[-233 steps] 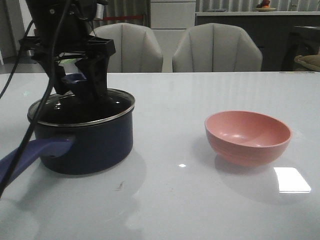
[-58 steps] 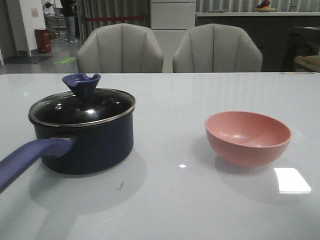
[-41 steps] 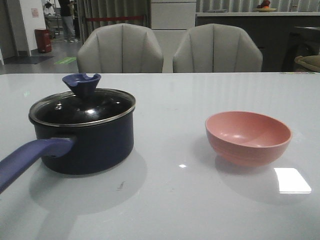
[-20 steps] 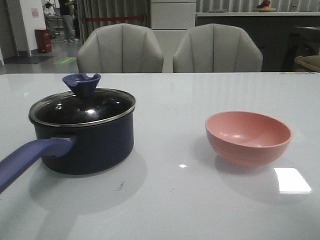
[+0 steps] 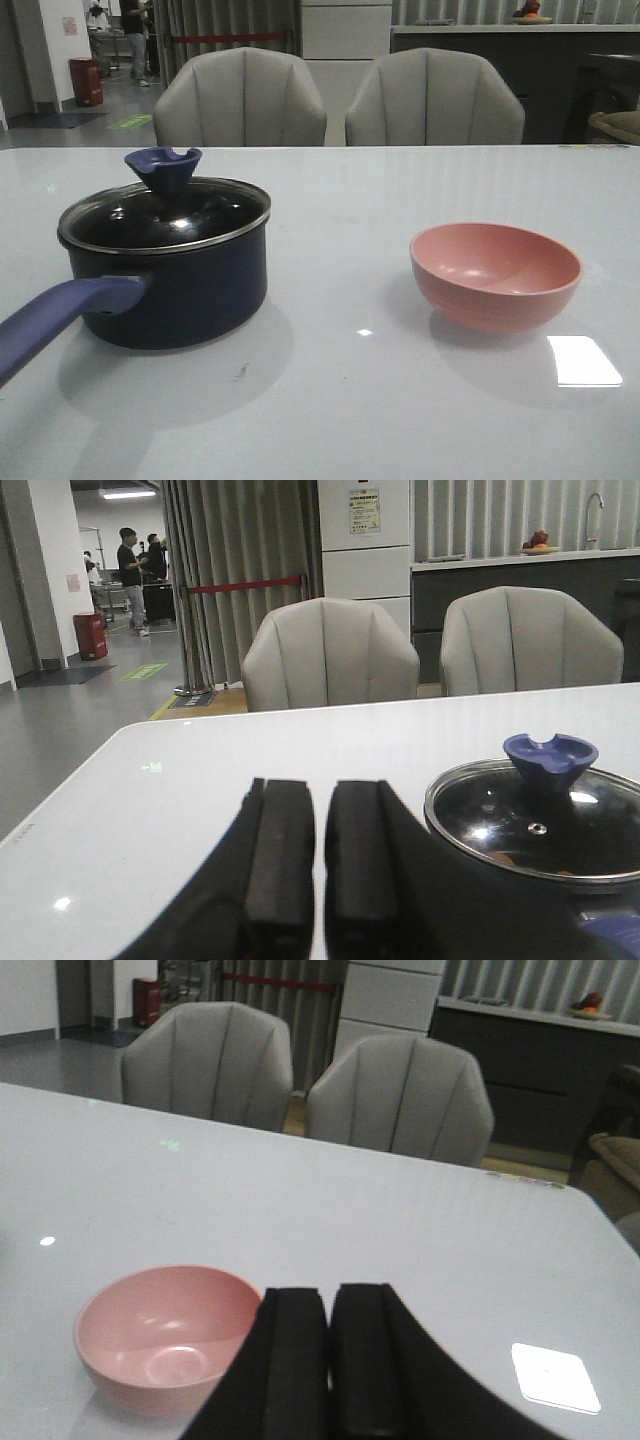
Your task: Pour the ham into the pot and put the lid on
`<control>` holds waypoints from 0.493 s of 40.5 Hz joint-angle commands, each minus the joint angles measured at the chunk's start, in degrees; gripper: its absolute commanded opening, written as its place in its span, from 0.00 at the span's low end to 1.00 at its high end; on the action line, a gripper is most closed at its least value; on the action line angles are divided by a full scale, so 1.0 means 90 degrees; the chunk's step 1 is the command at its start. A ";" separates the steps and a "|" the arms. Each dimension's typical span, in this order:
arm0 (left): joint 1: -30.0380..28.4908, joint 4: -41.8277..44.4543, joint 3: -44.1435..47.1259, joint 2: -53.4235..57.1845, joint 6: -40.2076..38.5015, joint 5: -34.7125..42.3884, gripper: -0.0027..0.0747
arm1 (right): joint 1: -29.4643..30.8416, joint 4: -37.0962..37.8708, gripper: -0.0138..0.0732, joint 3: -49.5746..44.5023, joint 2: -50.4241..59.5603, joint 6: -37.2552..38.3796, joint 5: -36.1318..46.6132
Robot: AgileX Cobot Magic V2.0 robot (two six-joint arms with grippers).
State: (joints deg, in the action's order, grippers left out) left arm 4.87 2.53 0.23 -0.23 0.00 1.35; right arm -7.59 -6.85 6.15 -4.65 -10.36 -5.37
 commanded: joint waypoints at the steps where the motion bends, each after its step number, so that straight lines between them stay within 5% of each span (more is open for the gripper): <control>1: -0.0002 -0.0015 0.0140 -0.0066 -0.0082 0.0480 0.20 | 0.0177 0.0105 0.33 -0.0114 0.0467 0.0121 0.0281; 20: -0.0002 -0.0015 0.0140 -0.0066 -0.0082 0.0480 0.20 | 0.0253 0.0824 0.33 -0.0823 0.0703 0.1377 0.0597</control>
State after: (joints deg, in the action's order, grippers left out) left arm 4.87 2.53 0.23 -0.23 0.00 1.25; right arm -5.72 -1.11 -1.52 0.60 1.00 -5.56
